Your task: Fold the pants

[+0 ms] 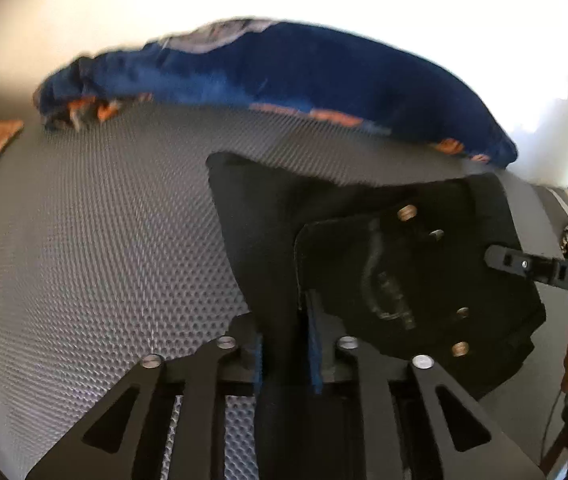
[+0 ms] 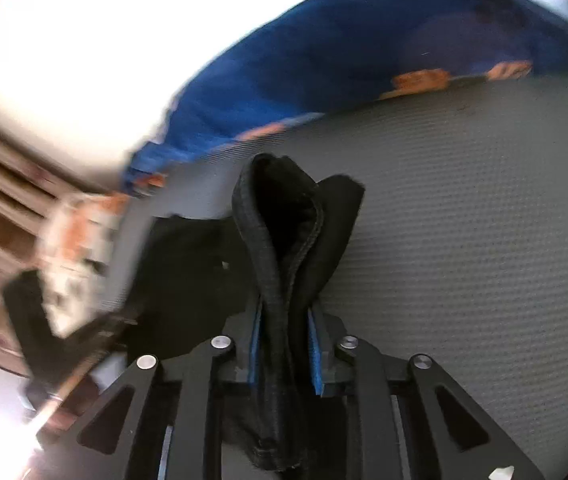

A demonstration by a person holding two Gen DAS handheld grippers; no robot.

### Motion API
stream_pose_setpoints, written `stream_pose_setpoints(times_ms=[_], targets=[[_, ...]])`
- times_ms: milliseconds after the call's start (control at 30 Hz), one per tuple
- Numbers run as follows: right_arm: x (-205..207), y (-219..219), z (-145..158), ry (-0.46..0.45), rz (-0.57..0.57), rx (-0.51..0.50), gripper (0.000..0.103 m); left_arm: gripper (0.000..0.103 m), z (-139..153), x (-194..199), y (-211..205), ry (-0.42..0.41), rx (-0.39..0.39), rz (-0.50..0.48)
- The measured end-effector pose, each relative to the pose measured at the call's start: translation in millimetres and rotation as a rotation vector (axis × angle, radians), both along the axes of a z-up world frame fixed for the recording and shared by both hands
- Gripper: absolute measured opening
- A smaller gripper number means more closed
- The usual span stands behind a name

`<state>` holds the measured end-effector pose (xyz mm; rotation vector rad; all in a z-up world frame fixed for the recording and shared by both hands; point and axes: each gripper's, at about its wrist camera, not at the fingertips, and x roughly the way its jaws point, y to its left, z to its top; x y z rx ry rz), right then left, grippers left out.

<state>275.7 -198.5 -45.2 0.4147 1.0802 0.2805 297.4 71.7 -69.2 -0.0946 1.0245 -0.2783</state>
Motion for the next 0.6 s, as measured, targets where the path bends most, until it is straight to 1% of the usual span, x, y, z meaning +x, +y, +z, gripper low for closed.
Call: stream_pose_setpoints(times_ms=[33, 100, 133, 167, 233, 300, 367, 433, 533, 600], targets=[[0, 1, -8, 0.007, 0.004, -0.063, 0.029, 0.032, -8, 0, 3, 0.008, -0.005, 0.004], [-1, 1, -21, 0.017, 0.005, -0.132, 0.034, 0.042, -17, -1, 4, -0.003, 0.008, 0.007], [-1, 1, -23, 0.008, 0.006, -0.145, 0.04, 0.044, -18, -3, 5, -0.017, 0.008, 0.009], [-2, -1, -25, -0.001, -0.001, -0.158, 0.042, 0.045, -19, -4, 5, -0.029, 0.008, 0.009], [-3, -3, -27, -0.002, -0.014, -0.169, 0.047, 0.055, -20, -6, 5, -0.045, 0.03, 0.018], [-3, -8, -29, 0.002, -0.025, -0.151, 0.048, 0.061, -21, -8, 4, -0.058, 0.056, 0.027], [-4, -10, -29, 0.007, -0.031, -0.143, 0.048, 0.061, -21, -10, 5, -0.053, 0.056, 0.038], [-6, -8, -27, 0.012, -0.037, -0.16, 0.051, 0.061, -20, -12, 6, -0.044, 0.059, 0.047], [-11, -2, -23, 0.018, -0.041, -0.178, 0.052, 0.061, -17, -25, 4, -0.048, 0.092, 0.045], [-17, 2, -22, 0.018, -0.034, -0.2, 0.052, 0.061, -14, -32, 3, -0.049, 0.101, 0.042]])
